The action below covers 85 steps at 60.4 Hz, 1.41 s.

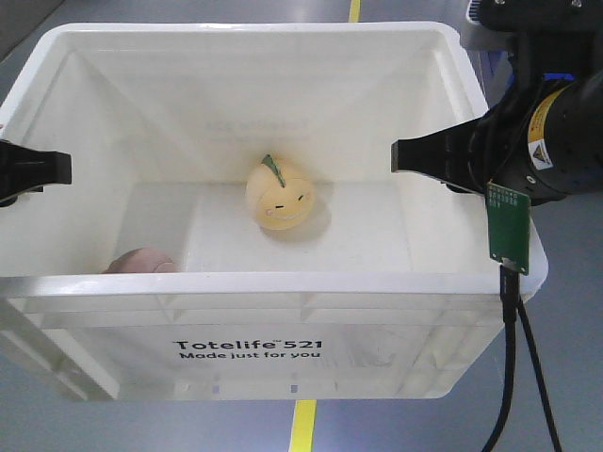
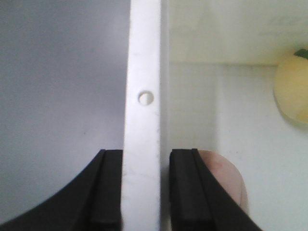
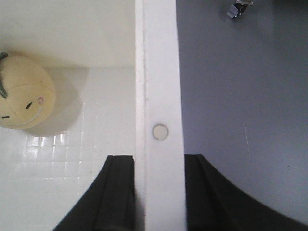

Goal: Place moving items into box and shelve

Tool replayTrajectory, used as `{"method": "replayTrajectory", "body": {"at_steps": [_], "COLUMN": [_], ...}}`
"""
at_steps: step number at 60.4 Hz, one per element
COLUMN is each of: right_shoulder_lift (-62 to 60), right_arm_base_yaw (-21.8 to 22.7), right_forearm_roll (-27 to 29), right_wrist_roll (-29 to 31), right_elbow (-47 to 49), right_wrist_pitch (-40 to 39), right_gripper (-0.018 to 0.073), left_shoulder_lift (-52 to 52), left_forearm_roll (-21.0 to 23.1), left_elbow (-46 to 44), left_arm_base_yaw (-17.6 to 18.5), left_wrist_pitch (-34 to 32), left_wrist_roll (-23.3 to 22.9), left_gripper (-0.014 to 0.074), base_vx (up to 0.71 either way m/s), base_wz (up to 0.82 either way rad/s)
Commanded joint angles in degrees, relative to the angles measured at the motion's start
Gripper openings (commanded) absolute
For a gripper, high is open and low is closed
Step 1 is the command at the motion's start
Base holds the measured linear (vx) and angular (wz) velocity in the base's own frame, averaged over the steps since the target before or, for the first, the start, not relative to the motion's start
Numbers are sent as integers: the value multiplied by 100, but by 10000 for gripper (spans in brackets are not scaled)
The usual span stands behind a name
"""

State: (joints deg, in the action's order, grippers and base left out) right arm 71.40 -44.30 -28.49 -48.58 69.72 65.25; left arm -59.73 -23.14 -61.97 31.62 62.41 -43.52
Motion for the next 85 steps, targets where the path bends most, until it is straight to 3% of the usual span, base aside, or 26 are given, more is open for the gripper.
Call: {"method": "replayTrajectory", "body": {"at_steps": [1, 85], "right_shoulder_lift": [-242, -242], "right_arm_base_yaw": [9, 9], "right_forearm_roll": [-739, -727], "right_wrist_roll": [37, 37], "right_elbow": [231, 231], "right_wrist_pitch": [-393, -422], "right_gripper": [49, 49], "left_shoulder_lift": [138, 138], "left_forearm_roll": [-569, -570], "left_elbow": [-236, -236], "left_arm_base_yaw": [28, 28], "left_wrist_pitch": [-437, -443], "left_wrist_roll": [-50, -50], "left_gripper": [143, 143], "base_vx": [47, 48], "base_wz": [-4, -5]}}
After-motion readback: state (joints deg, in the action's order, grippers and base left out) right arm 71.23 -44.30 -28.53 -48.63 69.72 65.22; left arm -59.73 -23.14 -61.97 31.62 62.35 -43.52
